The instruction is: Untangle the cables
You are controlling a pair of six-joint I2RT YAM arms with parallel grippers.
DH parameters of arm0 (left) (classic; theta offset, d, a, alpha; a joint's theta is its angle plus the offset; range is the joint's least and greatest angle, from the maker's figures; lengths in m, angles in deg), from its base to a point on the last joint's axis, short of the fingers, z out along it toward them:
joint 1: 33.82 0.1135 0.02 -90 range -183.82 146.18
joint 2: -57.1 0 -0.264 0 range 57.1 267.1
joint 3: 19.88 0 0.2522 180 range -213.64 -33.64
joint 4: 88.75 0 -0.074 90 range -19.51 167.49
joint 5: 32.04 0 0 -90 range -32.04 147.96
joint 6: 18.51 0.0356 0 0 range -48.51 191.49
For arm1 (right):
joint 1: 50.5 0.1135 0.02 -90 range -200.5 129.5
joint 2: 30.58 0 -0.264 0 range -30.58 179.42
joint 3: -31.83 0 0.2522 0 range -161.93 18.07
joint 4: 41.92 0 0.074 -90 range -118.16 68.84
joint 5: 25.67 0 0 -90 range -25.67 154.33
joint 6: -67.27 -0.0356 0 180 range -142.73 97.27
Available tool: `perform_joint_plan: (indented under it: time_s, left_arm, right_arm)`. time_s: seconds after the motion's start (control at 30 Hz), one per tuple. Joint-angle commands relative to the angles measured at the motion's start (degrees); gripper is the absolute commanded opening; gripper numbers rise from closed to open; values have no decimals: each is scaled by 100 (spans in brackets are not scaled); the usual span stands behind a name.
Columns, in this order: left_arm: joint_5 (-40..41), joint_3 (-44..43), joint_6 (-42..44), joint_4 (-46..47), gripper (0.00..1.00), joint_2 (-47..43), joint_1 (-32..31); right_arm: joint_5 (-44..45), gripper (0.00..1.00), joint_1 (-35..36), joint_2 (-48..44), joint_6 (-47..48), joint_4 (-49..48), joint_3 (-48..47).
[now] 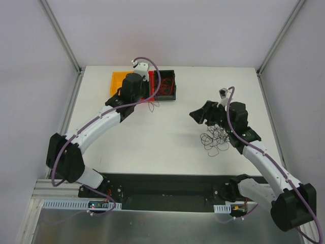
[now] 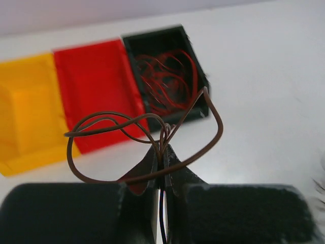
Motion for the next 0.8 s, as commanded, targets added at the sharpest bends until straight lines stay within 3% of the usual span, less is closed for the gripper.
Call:
perform_joint_plan:
  time_s: [0.0, 0.23, 0.37, 0.5, 0.63, 0.77]
  left_arm:
    - [1584, -589, 1812, 1700, 0, 1173, 278]
    - [1961, -1881, 3046, 3082, 0, 3300, 647]
    - [2068, -2602, 3117, 3111, 0, 4276, 779]
    - [2085, -3015, 2618, 2270, 0, 4717, 806]
    - [2156, -3630, 1467, 470, 0, 4981, 841]
    - [1491, -3588, 666, -405, 0, 4815, 920]
  right_arm:
    - [648, 73, -316, -398, 893, 676, 269]
    - [568, 74, -598, -654, 858, 290, 665]
    - [445, 74, -721, -636, 797, 140, 762]
    - [340, 74, -835, -653, 753, 17, 841]
    - [217, 74, -897, -575, 683, -53, 859]
    - [67, 74, -906, -478, 603, -185, 885]
